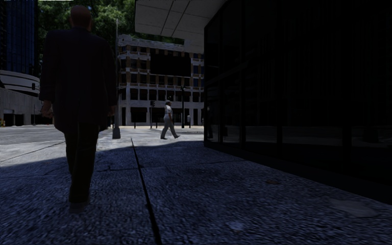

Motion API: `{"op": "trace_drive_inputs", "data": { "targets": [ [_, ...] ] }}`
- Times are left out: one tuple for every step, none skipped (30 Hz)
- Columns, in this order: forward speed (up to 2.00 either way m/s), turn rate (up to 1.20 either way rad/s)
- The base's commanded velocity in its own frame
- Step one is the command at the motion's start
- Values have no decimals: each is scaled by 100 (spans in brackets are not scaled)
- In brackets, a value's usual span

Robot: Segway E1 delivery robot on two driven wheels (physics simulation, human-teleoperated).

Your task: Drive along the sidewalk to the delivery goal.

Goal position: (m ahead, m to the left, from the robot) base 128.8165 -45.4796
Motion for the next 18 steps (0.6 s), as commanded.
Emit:
{"op": "trace_drive_inputs", "data": {
  "targets": [
    [200, 0],
    [200, 0],
    [200, 0],
    [200, 0],
    [200, 0],
    [200, 0],
    [200, 0],
    [200, 0],
    [200, 0],
    [200, 0],
    [200, 0],
    [200, 0],
    [200, 0],
    [200, 0],
    [200, 0],
    [200, 0],
    [200, 0],
    [200, 0]
  ]
}}
